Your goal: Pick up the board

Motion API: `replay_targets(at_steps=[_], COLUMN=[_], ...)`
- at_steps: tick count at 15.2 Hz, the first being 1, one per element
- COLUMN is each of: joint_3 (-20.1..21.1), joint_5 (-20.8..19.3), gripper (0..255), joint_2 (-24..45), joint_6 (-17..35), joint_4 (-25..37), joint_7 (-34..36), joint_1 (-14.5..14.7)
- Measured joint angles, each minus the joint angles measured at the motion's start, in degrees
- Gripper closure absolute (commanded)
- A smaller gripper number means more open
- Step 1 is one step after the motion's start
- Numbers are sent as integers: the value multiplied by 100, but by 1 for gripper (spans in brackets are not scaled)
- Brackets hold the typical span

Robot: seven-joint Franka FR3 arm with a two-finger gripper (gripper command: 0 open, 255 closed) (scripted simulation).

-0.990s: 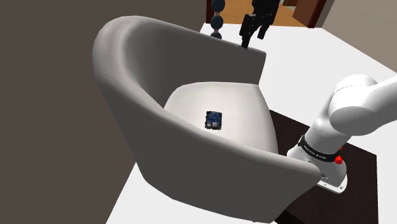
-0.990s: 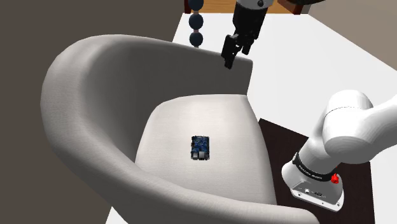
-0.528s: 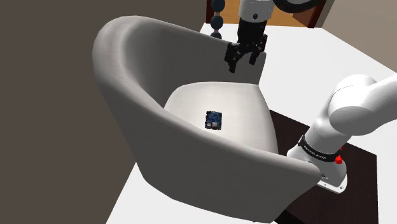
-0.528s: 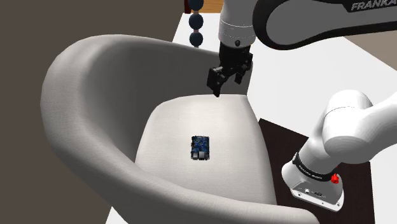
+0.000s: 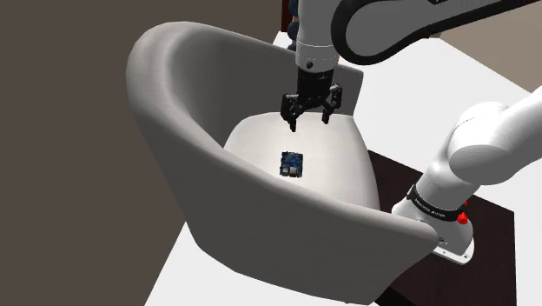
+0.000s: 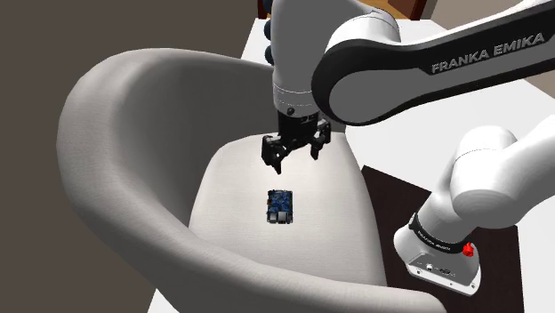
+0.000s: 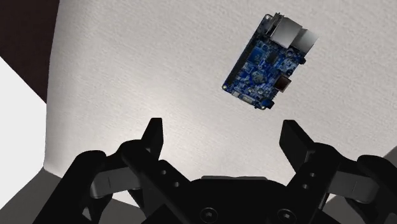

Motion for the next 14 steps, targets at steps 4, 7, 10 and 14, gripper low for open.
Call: replay_targets(at_steps=[4,7,10,14], joint_3=[492,672,733,808], joint_5=[238,270,255,219], gripper=[0,0,0,255], joint_2=[680,986,1133,1321], joint_6=[546,797,1041,1366], joint_4=[28,56,-50,-197], joint_7=[919,1240,1294,1340], joint_1=[-80,-123,-148,-177])
